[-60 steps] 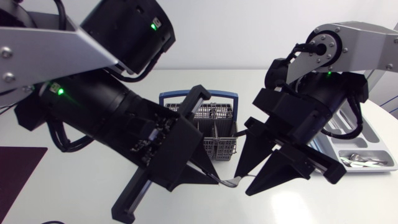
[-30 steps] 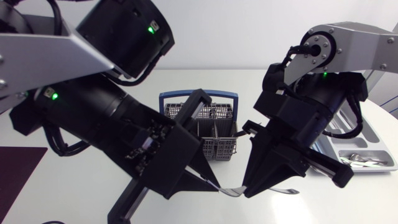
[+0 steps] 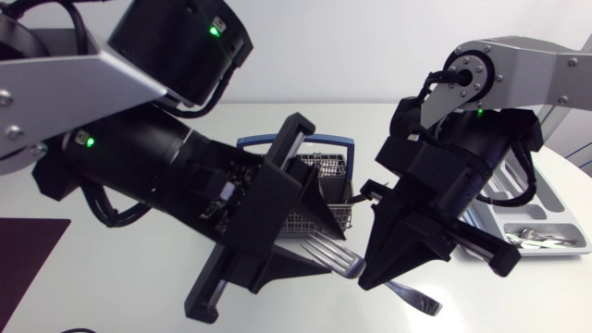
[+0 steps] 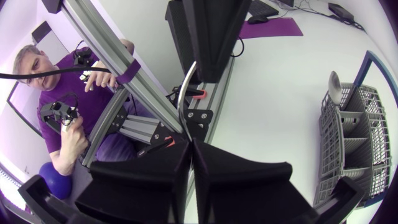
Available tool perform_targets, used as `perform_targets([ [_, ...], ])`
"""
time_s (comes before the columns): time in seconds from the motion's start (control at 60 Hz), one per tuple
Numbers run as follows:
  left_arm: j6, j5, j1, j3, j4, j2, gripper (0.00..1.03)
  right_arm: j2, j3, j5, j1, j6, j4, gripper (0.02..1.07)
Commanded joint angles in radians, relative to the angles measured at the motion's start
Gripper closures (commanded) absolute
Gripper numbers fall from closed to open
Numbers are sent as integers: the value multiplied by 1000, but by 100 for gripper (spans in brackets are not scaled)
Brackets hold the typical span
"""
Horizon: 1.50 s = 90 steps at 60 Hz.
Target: Sort the cutlery from the basket into the organizer compartments.
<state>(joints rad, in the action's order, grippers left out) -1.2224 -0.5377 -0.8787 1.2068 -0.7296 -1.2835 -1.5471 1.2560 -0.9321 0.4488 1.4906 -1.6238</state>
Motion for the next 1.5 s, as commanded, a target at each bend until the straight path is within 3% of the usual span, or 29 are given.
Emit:
perform_targets([
  [0.0, 27, 4, 14, -13, 22, 12, 28, -11, -24, -13, -7, 7, -13, 101],
  [0.267, 38, 4, 9, -15, 22, 19, 28, -4, -33, -11, -18, -1, -5, 101],
  [0.467, 73, 4, 53, -4, 33, 35, 27, 1, -33, 3, -88, -23, 30, 101],
  [0.65, 202, 4, 106, 17, 61, 27, 27, 27, -67, 70, -203, -181, 228, 101],
  [0.917, 526, 18, 202, 86, 108, -63, 28, 68, -101, 161, -372, -325, 447, 101],
  [1.133, 583, 94, 215, 94, 101, -83, 28, 78, -106, 210, -545, -441, 647, 101],
  [1.483, 598, 101, 222, 94, 116, -129, 28, 173, -156, 200, -674, -546, 821, 101],
])
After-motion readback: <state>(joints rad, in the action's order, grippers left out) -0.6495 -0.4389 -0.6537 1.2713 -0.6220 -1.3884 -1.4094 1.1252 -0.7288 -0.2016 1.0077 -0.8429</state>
